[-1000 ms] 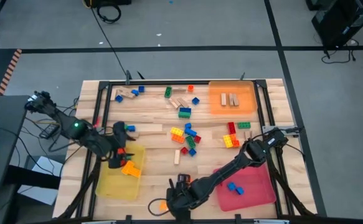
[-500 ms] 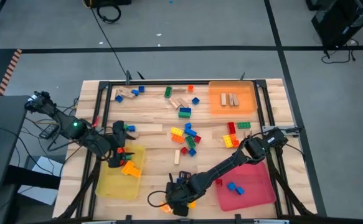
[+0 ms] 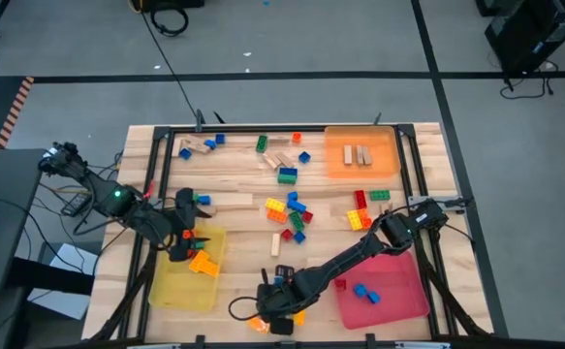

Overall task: Sort blocks by size
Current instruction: Put the brown block into the orange bin

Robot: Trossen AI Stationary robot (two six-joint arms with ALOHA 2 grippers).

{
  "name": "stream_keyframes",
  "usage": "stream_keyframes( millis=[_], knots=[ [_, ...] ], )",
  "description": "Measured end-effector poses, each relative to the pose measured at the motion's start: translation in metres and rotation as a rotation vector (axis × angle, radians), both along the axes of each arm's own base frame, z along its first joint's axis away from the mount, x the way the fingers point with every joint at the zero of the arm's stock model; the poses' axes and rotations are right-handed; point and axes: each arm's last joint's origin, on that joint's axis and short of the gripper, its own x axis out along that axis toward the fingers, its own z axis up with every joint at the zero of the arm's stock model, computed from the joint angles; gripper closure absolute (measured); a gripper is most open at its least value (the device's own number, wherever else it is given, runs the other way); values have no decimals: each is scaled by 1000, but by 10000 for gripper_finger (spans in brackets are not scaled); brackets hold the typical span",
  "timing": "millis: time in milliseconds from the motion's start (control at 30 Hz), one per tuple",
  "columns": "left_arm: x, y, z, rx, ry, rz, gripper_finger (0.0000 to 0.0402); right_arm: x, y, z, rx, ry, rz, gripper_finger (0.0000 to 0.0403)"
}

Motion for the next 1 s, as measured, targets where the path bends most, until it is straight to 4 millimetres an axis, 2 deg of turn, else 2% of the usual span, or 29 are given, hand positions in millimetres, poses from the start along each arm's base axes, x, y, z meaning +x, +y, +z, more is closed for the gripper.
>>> stream_keyframes(
  millis=[100, 233, 367, 567, 700, 833, 1000],
  knots=[
    [2, -1, 2, -16, -24, 0, 105, 0, -1, 3, 22, 5, -32, 335],
    [4, -2, 5, -38, -58, -1, 105, 1, -4, 17, 46, -6, -107, 335],
    [6, -3, 7, -53, -89, 4, 105, 3, -10, 54, 99, -87, -231, 335],
    [11, 7, 8, -41, -106, 87, 105, 0, -35, 96, 126, -156, -433, 335],
    [15, 15, 10, -7, -118, 118, 105, -9, -64, 131, 42, -203, -493, 335],
    [20, 21, 13, 14, -147, 125, 105, -19, -100, 157, -71, -197, -439, 335],
    [24, 29, 16, 17, -175, 161, 105, -35, -165, 189, -196, -164, -391, 335]
  ],
)
